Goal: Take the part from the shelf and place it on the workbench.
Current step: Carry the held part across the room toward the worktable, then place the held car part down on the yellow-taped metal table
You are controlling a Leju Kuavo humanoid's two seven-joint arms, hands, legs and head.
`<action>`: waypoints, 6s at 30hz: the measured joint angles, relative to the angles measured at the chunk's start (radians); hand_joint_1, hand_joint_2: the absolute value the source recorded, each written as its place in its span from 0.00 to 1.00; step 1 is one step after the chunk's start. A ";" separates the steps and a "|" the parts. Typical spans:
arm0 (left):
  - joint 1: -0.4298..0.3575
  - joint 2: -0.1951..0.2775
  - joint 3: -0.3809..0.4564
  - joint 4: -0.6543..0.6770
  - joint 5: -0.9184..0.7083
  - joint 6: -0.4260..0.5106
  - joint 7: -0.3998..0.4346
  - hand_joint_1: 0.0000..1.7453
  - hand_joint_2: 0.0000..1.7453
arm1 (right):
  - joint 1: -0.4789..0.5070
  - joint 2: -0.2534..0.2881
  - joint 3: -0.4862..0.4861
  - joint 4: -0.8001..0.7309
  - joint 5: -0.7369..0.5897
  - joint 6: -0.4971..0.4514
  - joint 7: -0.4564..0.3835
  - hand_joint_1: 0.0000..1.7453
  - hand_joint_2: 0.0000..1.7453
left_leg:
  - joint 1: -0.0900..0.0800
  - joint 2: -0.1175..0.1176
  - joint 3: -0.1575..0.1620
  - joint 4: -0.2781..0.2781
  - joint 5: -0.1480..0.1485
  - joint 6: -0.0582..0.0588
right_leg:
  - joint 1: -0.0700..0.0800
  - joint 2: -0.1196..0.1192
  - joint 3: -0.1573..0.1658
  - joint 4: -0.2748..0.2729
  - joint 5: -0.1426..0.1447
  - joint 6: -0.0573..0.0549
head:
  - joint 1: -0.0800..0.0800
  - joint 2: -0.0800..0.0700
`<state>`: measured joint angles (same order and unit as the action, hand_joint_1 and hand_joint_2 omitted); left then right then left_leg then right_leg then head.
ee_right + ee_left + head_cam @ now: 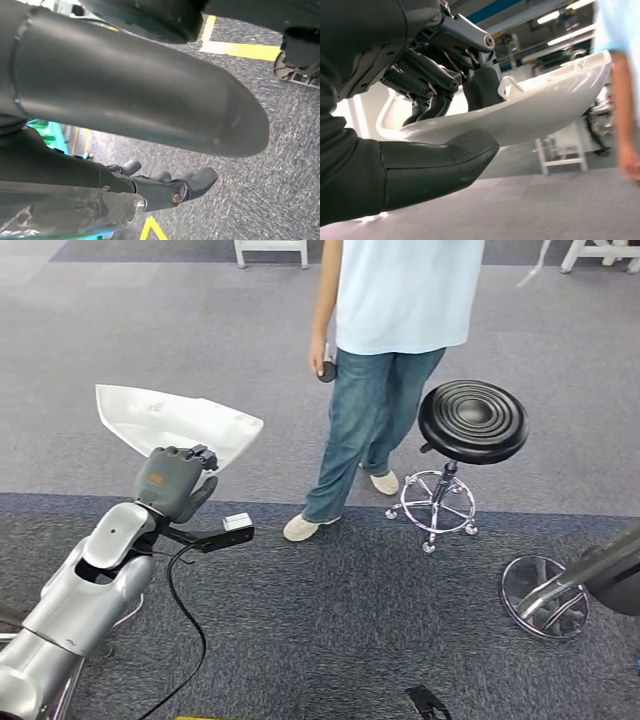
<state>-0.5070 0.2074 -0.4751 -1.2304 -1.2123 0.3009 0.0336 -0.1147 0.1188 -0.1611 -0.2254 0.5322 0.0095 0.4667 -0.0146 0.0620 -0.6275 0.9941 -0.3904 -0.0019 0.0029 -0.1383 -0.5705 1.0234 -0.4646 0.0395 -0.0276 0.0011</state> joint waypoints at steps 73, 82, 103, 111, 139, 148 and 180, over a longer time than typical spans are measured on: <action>0.018 0.019 0.010 -0.004 0.007 -0.004 -0.010 1.00 1.00 | -0.002 0.039 0.000 -0.002 0.011 -0.015 -0.008 0.00 0.00 | 0.024 -0.173 0.000 0.000 0.001 0.006 | -0.019 0.208 -0.048 0.042 0.013 0.001 | 0.022 0.000; 0.012 0.026 0.008 0.008 0.001 0.000 -0.017 1.00 1.00 | -0.003 0.053 -0.002 -0.002 0.004 -0.014 -0.004 0.00 0.00 | 0.023 -0.079 -0.123 0.224 -0.106 -0.039 | -0.018 0.141 -0.018 -0.005 0.020 -0.032 | 0.001 0.000; 0.002 0.021 -0.012 0.043 -0.024 0.013 -0.041 1.00 1.00 | -0.001 0.058 -0.006 -0.003 -0.010 -0.027 -0.005 0.00 0.00 | 0.020 -0.107 0.007 -0.005 0.000 0.006 | -0.012 0.144 -0.060 0.068 0.002 0.004 | 0.015 0.000; -0.063 0.037 -0.018 0.152 -0.033 0.049 -0.049 1.00 1.00 | 0.002 0.076 -0.024 -0.003 -0.034 -0.029 -0.005 0.00 0.00 | 0.017 -0.107 0.001 -0.013 0.012 0.011 | -0.009 0.162 -0.037 0.001 0.029 -0.008 | 0.014 0.000; -0.315 -0.008 -0.111 0.458 -0.090 0.112 -0.158 1.00 1.00 | 0.030 0.095 -0.049 0.003 -0.046 0.037 -0.005 0.00 0.00 | 0.019 -0.106 -0.004 -0.017 0.019 -0.019 | -0.008 0.160 -0.041 0.001 0.036 -0.016 | 0.015 0.000; -0.395 -0.038 -0.142 0.544 -0.085 0.097 -0.150 1.00 1.00 | 0.034 0.094 -0.053 0.003 -0.055 0.055 -0.005 0.00 0.00 | 0.019 -0.106 -0.004 -0.017 0.019 -0.019 | -0.008 0.160 -0.042 0.001 0.037 -0.016 | 0.015 0.000; -0.380 0.170 0.112 0.690 0.177 0.106 -0.081 1.00 1.00 | 0.049 0.094 -0.073 0.004 -0.066 0.066 -0.005 0.00 0.00 | 0.019 -0.105 -0.006 -0.017 0.020 -0.020 | -0.007 0.162 -0.043 0.001 0.036 -0.017 | 0.014 0.000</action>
<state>-0.8873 0.3769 -0.3628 -0.5409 -1.0354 0.4072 -0.0471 -0.0656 0.2129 -0.2344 -0.2213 0.4660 0.0753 0.4616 0.0048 -0.0430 -0.6331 0.9773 -0.3709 -0.0221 -0.0044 0.0233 -0.6136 1.0246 -0.4282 0.0226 -0.0132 0.0011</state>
